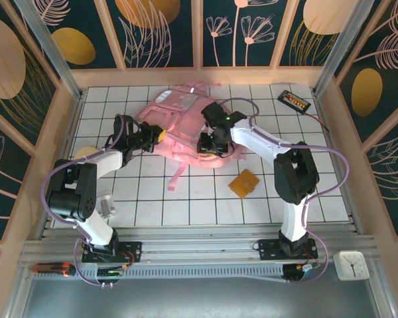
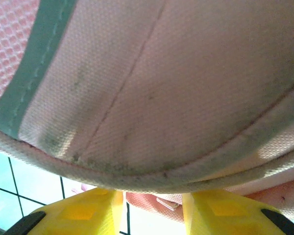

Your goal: Pack books, pencil case, and school supplies into a backpack

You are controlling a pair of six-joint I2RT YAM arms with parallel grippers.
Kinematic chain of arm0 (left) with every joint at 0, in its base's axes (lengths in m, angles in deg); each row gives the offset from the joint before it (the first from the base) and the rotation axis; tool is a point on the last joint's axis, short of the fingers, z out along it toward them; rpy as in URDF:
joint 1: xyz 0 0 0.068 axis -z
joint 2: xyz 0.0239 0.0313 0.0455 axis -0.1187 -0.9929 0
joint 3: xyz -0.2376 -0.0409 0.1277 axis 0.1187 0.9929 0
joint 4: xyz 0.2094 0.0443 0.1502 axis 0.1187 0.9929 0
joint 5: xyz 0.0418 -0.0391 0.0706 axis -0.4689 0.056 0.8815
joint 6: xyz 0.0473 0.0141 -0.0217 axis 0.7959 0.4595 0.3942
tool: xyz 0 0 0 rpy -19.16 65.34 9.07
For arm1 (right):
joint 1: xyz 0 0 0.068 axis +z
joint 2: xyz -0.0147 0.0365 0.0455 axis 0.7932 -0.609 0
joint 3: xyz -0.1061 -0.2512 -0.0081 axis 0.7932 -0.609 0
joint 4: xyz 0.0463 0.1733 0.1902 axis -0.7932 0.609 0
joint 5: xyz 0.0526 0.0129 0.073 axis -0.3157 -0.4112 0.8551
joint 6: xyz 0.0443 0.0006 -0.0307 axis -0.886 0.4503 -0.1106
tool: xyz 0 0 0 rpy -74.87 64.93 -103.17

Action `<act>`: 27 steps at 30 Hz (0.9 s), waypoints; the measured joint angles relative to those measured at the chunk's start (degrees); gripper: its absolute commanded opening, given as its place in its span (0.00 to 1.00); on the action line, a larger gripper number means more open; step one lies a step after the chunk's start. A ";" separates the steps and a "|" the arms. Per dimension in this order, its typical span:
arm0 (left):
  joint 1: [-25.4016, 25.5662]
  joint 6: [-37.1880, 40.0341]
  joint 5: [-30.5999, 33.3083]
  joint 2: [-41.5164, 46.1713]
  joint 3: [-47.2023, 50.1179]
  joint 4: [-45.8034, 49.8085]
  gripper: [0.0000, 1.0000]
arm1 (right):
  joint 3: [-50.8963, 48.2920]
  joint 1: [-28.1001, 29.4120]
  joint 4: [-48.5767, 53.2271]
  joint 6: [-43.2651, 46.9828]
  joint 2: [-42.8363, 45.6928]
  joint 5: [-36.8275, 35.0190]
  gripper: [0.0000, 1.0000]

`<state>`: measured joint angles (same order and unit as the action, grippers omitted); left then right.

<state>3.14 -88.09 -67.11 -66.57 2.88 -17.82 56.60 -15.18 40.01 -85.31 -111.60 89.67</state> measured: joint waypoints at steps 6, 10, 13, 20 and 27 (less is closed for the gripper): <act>0.00 -0.44 0.11 0.00 0.09 -0.20 0.00 | 0.26 1.44 0.00 -0.17 -0.26 -1.79 0.38; 0.00 -0.46 0.11 0.00 0.09 -0.22 0.00 | 2.10 3.54 1.20 -1.73 -0.26 -4.98 0.43; 0.00 -0.66 0.09 0.00 0.09 -0.55 0.00 | 4.48 6.34 2.05 -3.82 -0.26 -7.41 0.46; 0.02 -0.87 0.09 0.00 0.09 -0.59 0.00 | 6.38 9.94 4.17 -7.76 -0.33 -10.62 0.47; 0.02 -0.92 0.11 0.26 0.11 -0.59 0.00 | 6.49 9.62 5.31 -8.85 -2.38 -12.63 0.45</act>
<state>3.16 -89.01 -67.00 -66.31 2.99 -18.41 63.09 -5.57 45.33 -94.16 -113.98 77.03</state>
